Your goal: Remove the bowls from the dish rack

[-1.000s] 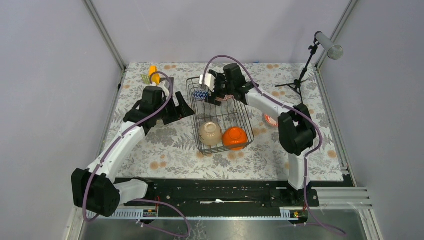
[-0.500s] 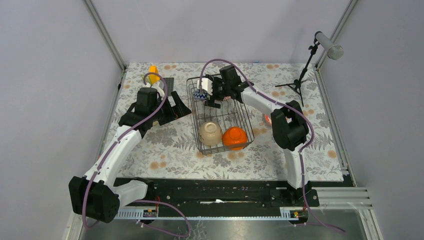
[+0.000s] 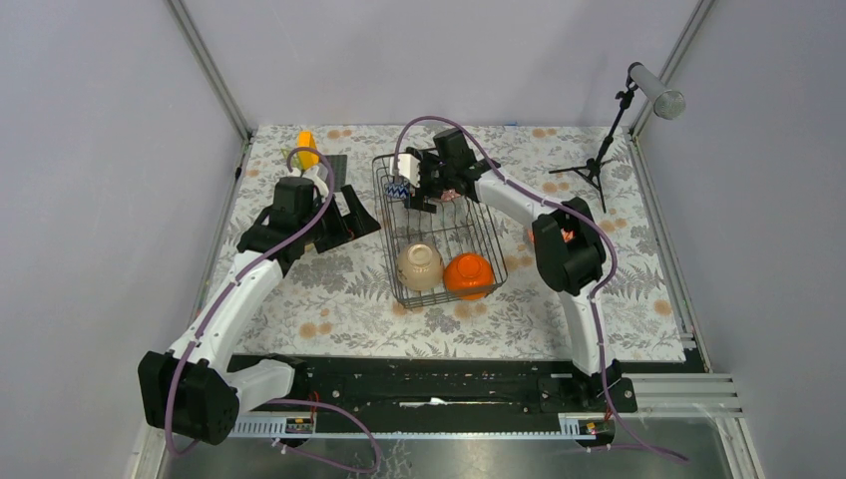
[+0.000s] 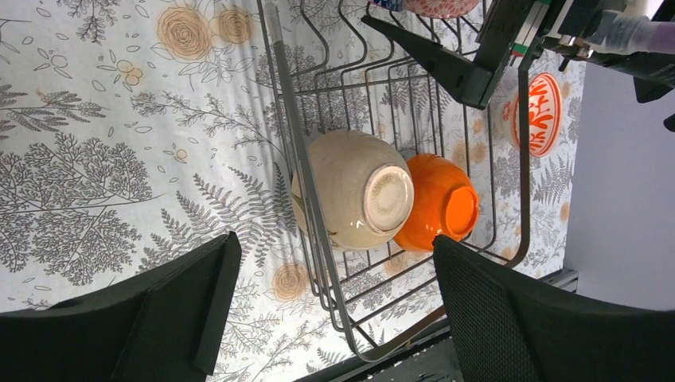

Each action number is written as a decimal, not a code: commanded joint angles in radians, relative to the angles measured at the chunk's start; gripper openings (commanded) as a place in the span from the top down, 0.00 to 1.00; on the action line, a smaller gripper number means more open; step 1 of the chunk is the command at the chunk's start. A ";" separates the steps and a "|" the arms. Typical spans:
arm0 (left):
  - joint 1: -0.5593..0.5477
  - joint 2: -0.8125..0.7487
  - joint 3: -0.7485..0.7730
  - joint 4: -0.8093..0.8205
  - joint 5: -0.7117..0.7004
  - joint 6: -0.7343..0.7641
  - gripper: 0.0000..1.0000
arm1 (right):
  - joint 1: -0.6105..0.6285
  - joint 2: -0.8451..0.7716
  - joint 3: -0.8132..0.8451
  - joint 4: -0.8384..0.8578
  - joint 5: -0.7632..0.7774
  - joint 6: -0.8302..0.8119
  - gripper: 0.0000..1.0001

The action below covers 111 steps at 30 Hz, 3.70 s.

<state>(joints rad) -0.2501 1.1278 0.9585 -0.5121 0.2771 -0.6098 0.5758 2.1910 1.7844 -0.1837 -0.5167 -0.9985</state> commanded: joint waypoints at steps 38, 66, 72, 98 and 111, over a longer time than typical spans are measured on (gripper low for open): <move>0.009 -0.011 0.014 -0.001 -0.047 0.032 0.05 | 0.019 -0.098 0.038 0.141 0.056 0.045 0.45; 0.009 -0.004 0.082 0.006 -0.020 0.021 0.06 | 0.029 -0.413 -0.287 0.449 0.201 0.706 0.51; 0.009 0.008 0.094 0.027 0.001 0.004 0.06 | 0.029 -0.472 -0.354 0.443 0.277 1.036 0.55; 0.009 0.065 0.101 0.018 0.045 0.030 0.06 | 0.008 -0.520 -0.328 -0.149 0.480 1.377 0.33; 0.008 0.081 0.078 0.075 0.083 -0.029 0.08 | 0.010 -0.593 -0.370 -0.484 0.719 1.892 0.35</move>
<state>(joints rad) -0.2466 1.2137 1.0149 -0.5125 0.3309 -0.6117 0.5869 1.6165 1.4155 -0.5400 0.0978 0.6964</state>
